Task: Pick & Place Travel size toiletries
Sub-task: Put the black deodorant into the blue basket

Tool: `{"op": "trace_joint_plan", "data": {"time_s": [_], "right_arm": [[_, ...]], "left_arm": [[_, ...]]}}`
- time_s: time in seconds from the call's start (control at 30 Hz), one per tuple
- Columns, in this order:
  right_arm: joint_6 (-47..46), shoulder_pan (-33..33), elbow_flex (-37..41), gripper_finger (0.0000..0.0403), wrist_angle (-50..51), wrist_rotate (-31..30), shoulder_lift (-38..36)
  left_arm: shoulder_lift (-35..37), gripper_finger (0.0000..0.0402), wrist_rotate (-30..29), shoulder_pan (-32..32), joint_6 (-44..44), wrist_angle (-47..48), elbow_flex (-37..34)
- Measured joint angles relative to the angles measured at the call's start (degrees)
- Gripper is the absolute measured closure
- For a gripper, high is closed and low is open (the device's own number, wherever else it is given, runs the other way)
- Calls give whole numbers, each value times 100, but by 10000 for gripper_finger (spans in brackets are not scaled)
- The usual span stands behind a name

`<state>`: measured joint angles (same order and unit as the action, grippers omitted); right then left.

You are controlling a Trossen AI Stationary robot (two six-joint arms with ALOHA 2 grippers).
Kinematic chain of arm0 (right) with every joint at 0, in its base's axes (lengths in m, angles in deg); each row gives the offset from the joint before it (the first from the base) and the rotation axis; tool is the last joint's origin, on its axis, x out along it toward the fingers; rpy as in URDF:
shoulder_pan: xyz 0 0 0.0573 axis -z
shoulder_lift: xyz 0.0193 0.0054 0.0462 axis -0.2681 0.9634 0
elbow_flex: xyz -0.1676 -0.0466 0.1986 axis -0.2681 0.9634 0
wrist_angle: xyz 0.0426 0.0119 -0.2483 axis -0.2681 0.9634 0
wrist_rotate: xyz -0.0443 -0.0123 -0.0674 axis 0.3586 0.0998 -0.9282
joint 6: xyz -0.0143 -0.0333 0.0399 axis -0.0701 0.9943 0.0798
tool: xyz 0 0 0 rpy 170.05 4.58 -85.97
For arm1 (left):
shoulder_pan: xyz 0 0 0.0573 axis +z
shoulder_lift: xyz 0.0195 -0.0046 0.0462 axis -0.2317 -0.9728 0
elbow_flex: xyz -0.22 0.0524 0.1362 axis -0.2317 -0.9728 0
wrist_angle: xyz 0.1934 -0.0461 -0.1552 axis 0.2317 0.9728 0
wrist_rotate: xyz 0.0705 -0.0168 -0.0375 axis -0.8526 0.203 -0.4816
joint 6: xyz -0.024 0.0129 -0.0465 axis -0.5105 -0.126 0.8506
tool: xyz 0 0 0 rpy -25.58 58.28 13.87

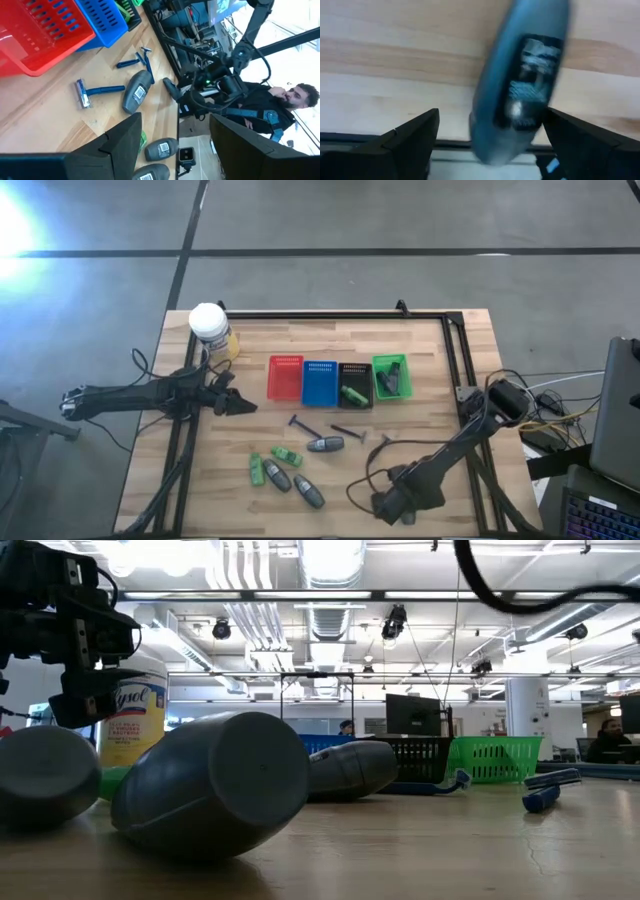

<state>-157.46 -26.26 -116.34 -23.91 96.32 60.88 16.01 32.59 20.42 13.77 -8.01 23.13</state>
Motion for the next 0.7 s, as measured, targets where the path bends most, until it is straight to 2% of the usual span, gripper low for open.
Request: {"op": "trace_joint_plan", "data": {"time_s": [0.13, 0.47, 0.7], "right_arm": [[-171, -34, 365, 65, -632, 57, 11], [-222, -43, 606, 98, -701, 105, -65], [-385, -43, 708, 123, -1129, 103, -70]], "left_arm": [[0, 163, 0, 0, 0, 5, 0], [-2, 163, -4, 0, 4, 14, 0], [-2, 163, -70, 0, -17, 21, 0]]}}
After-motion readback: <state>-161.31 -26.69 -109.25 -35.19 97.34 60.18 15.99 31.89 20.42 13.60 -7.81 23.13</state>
